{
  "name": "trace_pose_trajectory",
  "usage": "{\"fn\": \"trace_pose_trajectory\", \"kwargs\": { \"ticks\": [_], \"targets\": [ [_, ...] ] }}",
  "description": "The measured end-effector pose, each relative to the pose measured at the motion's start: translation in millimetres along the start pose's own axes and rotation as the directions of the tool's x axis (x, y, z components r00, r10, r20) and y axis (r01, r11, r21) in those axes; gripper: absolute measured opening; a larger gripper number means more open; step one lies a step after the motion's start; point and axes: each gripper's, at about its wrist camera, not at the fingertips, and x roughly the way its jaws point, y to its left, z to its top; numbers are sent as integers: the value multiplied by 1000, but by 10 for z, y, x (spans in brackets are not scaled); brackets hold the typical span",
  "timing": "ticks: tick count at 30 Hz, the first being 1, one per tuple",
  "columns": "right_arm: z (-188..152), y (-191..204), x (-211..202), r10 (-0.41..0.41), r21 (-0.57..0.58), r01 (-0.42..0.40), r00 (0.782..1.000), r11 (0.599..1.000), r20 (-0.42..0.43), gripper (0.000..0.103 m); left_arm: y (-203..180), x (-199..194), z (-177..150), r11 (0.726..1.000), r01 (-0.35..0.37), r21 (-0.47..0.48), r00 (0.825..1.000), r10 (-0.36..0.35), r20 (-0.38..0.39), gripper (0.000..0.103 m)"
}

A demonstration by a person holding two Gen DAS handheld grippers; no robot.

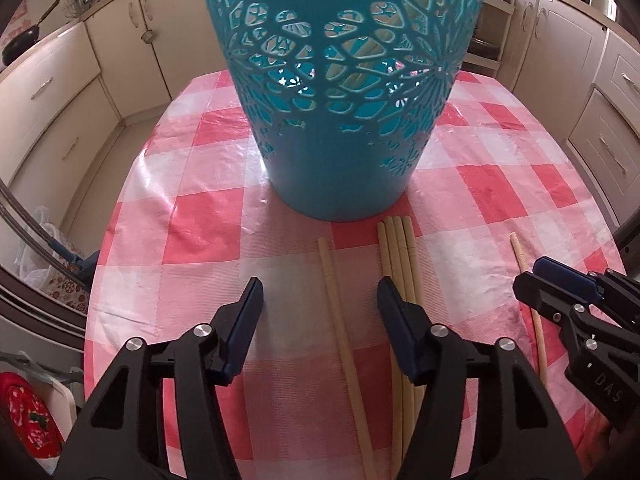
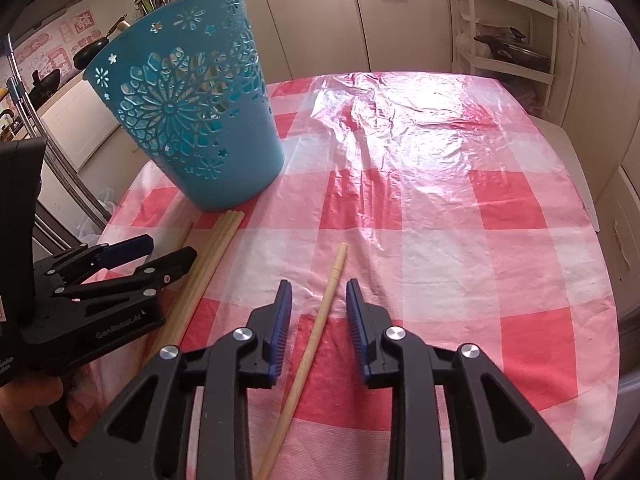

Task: Organize utensils
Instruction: 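Close the left tool on one wooden chopstick and lift it, then carry the chopstick over the teal basket and open the left tool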

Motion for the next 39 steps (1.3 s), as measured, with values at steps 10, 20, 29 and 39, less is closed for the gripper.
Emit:
{"fn": "trace_pose_trajectory", "kwargs": {
  "ticks": [10,20,29,39],
  "targets": [
    [25,4,24,10,1,-10,1000,1000,4,34,-37,-16,50,996,92,-9,996,-92,-12,5],
    [26,-17,24,17,6,-17,1000,1000,7,34,527,-293,66,948,230,-221,971,-238,-9,4],
    [27,-19,23,14,4,-14,1000,1000,7,34,764,-1048,136,918,312,-245,948,-285,139,4],
    [14,-5,8,7,-2,-7,1000,1000,8,36,732,-1989,1015,916,362,-171,837,-239,492,5]
  ]
}}
